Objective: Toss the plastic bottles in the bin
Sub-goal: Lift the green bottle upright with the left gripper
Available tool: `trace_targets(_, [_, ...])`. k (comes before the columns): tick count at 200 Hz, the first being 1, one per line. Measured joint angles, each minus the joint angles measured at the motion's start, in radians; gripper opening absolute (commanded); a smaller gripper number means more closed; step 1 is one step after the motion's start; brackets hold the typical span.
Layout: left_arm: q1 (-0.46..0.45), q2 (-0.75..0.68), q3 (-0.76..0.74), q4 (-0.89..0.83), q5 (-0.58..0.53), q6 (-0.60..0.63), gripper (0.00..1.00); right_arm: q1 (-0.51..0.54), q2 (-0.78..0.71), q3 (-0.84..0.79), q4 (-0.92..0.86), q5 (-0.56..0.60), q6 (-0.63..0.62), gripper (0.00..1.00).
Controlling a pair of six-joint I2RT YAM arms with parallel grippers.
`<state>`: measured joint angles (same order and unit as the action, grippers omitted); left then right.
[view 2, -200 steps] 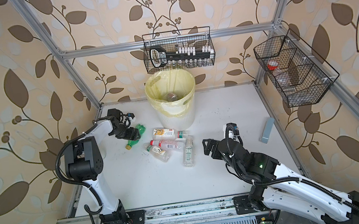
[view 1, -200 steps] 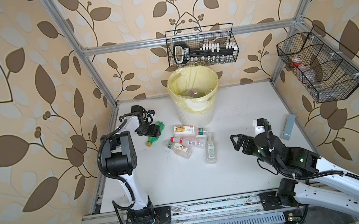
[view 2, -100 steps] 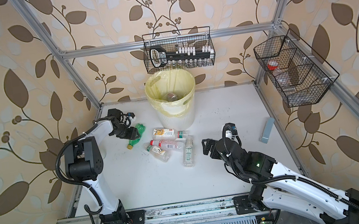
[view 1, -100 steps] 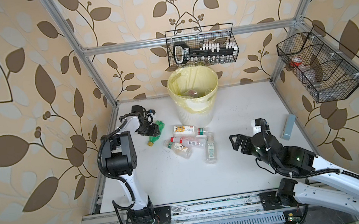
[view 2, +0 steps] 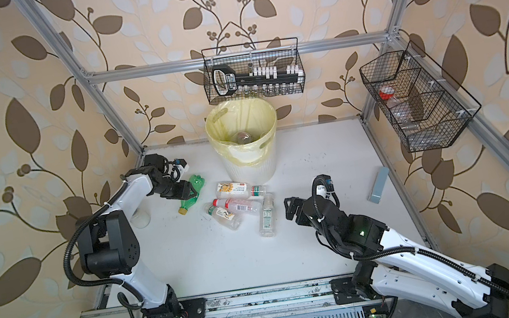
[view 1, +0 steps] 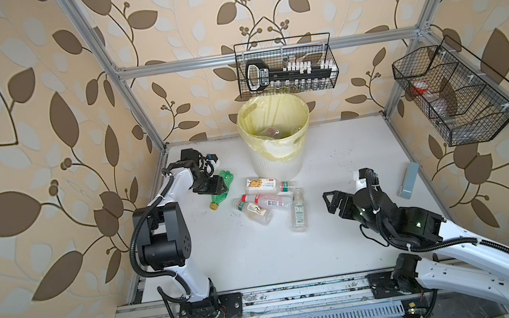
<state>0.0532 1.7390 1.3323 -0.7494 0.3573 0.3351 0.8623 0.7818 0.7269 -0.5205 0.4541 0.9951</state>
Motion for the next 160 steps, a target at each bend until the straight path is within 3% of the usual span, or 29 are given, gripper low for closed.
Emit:
trace_targets(102, [0.0, -0.28, 0.002, -0.107, 0.055, -0.056, 0.35, 0.002, -0.015, -0.029, -0.007, 0.006, 0.016, 1.0])
trace_targets(160, [0.0, -0.352, 0.106, -0.175, 0.055, -0.074, 0.35, 0.003, -0.037, -0.05, -0.006, 0.019, 0.027, 1.0])
